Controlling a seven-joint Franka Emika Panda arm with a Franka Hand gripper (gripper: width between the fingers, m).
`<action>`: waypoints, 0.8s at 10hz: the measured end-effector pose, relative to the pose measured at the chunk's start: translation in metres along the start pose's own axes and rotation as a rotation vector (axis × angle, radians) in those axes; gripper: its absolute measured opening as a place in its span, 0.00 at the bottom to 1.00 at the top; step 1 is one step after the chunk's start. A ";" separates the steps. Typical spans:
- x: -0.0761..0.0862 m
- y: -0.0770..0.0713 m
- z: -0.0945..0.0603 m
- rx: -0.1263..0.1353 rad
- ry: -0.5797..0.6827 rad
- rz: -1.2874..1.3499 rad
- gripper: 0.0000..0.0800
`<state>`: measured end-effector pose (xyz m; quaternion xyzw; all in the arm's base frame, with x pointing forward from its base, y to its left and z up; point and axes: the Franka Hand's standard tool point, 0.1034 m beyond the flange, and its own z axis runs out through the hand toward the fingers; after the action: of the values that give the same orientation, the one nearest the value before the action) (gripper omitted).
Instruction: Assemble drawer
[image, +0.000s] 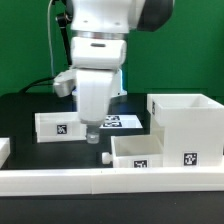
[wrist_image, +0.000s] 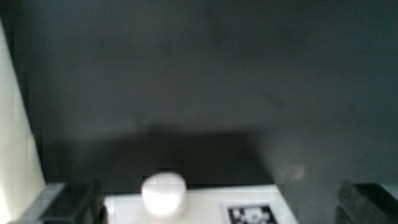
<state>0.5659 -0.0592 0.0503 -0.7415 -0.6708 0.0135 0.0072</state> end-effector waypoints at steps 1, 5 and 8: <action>-0.003 0.004 0.007 0.006 0.029 -0.003 0.81; -0.006 0.020 0.021 0.006 0.153 -0.024 0.81; 0.009 0.025 0.025 0.003 0.180 -0.015 0.81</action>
Offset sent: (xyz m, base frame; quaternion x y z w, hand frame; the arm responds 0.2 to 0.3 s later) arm 0.0245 0.0288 -0.0133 -0.0042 0.2011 -0.0063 0.9795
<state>0.5913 -0.0527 0.0241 -0.7347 -0.6729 -0.0522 0.0688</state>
